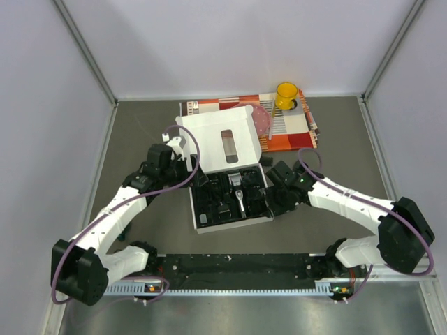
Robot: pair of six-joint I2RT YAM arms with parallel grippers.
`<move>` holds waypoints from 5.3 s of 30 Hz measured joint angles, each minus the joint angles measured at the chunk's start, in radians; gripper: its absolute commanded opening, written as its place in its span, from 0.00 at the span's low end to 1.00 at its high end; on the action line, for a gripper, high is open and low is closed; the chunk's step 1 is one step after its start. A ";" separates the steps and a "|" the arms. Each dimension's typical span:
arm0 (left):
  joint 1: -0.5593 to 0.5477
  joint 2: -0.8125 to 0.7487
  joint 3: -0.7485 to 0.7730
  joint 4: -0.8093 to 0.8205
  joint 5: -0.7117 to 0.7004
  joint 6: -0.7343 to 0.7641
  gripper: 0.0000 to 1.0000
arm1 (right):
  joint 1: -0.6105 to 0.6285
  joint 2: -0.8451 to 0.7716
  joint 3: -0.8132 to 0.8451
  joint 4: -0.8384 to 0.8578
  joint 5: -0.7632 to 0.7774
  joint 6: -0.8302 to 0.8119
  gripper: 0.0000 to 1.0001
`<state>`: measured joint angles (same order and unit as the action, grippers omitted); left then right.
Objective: Sort the hair-cutting tools
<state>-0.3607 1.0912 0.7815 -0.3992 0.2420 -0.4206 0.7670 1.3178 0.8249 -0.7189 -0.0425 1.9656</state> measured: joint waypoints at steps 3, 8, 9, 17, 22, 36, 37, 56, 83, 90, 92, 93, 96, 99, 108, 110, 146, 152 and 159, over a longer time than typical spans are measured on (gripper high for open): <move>0.000 0.000 0.000 -0.005 0.000 0.000 0.86 | 0.003 0.000 0.000 0.003 0.000 0.008 0.37; 0.000 0.000 0.000 -0.006 -0.008 0.000 0.86 | 0.003 0.000 -0.001 0.004 0.000 0.012 0.40; 0.000 0.000 0.000 -0.007 -0.009 0.000 0.86 | 0.003 0.000 -0.001 0.004 0.000 0.014 0.40; 0.000 0.000 0.000 -0.014 -0.023 0.000 0.86 | 0.003 0.000 -0.001 0.003 0.015 0.020 0.50; 0.000 0.000 0.000 -0.016 -0.027 0.000 0.86 | 0.003 0.010 0.002 0.003 0.020 0.028 0.63; 0.000 0.000 0.000 -0.021 -0.038 0.000 0.86 | 0.003 0.026 0.062 -0.076 0.081 0.008 0.72; 0.000 0.000 0.000 -0.021 -0.039 0.000 0.86 | 0.003 0.026 0.071 -0.091 0.091 0.000 0.72; 0.000 0.000 0.000 -0.022 -0.049 0.000 0.86 | 0.039 0.139 0.406 -0.192 0.146 -0.875 0.25; 0.000 -0.001 0.000 -0.019 -0.037 0.000 0.86 | 0.122 0.250 0.277 -0.086 0.140 -1.135 0.13; 0.000 -0.001 0.000 -0.019 -0.037 0.000 0.86 | 0.123 0.274 0.254 -0.047 0.139 -1.132 0.13; 0.000 -0.001 0.000 -0.019 -0.037 0.000 0.86 | 0.123 0.274 0.254 -0.047 0.139 -1.132 0.13; 0.000 -0.001 0.000 -0.019 -0.037 0.000 0.86 | 0.123 0.274 0.254 -0.047 0.139 -1.132 0.13; 0.000 -0.001 0.000 -0.019 -0.037 0.000 0.86 | 0.123 0.272 0.254 -0.047 0.140 -1.131 0.15; 0.000 -0.001 0.000 -0.019 -0.037 0.000 0.86 | 0.123 0.260 0.255 -0.053 0.145 -1.132 0.18; 0.000 -0.001 0.000 -0.019 -0.037 0.000 0.86 | 0.116 0.159 0.349 -0.114 0.224 -1.138 0.45; 0.000 -0.001 0.000 -0.019 -0.037 0.000 0.86 | 0.101 0.130 0.369 -0.117 0.238 -1.147 0.51; 0.000 -0.042 -0.006 0.048 0.030 0.015 0.99 | -0.489 0.579 0.552 -0.068 0.429 -1.224 0.94; 0.000 -0.042 -0.006 0.049 0.030 0.016 0.99 | -0.515 0.631 0.557 -0.051 0.426 -1.236 0.92; 0.000 -0.042 -0.006 0.049 0.030 0.016 0.99 | -0.533 0.628 0.533 0.027 0.375 -1.254 0.87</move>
<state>-0.3607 1.0489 0.7757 -0.3504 0.2722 -0.4046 0.2337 1.9461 1.3575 -0.6914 0.3328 0.7120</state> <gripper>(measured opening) 0.987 0.880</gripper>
